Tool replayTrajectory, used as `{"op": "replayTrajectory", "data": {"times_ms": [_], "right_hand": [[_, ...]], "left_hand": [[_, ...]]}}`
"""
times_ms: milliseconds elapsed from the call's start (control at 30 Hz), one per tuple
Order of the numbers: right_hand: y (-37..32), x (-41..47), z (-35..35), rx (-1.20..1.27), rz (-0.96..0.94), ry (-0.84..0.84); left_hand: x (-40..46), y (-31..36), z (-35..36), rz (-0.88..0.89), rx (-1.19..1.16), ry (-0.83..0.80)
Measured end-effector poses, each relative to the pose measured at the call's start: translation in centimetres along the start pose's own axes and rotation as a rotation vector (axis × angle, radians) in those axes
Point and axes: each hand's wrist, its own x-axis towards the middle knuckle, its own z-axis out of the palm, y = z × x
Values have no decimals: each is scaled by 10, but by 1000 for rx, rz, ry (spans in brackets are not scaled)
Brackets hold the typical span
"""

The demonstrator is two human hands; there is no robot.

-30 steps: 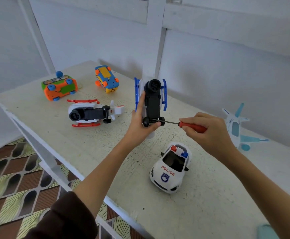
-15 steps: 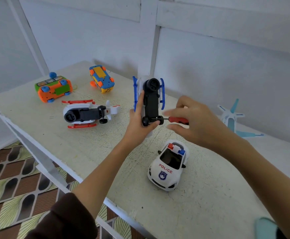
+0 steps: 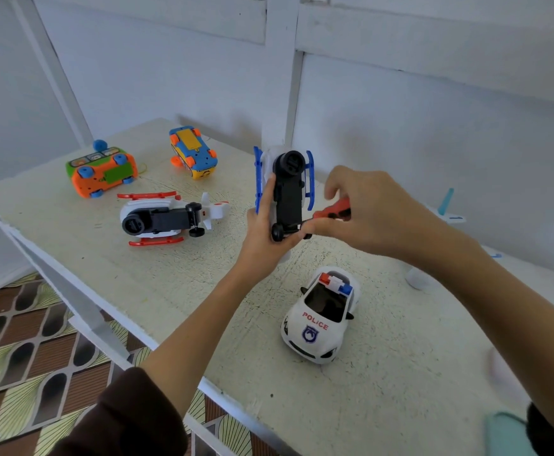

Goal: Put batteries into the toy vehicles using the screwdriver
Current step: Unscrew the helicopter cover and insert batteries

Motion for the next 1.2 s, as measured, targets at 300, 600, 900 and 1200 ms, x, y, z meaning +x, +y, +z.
{"op": "replayTrajectory", "data": {"times_ms": [300,600,900,1200], "right_hand": [[3,4,-5,113,-120,30],[5,-3,6,93,-69,74],[5,7,6,-72,-38,51],[7,11,-1,-30,9,-76]], "left_hand": [[-1,1,-4,25,-15,-21],[1,-5,-7,-13,-104,7],[2,-7,-8,-50,-98,12],[0,-1,-8,-11,-57,-11]]}}
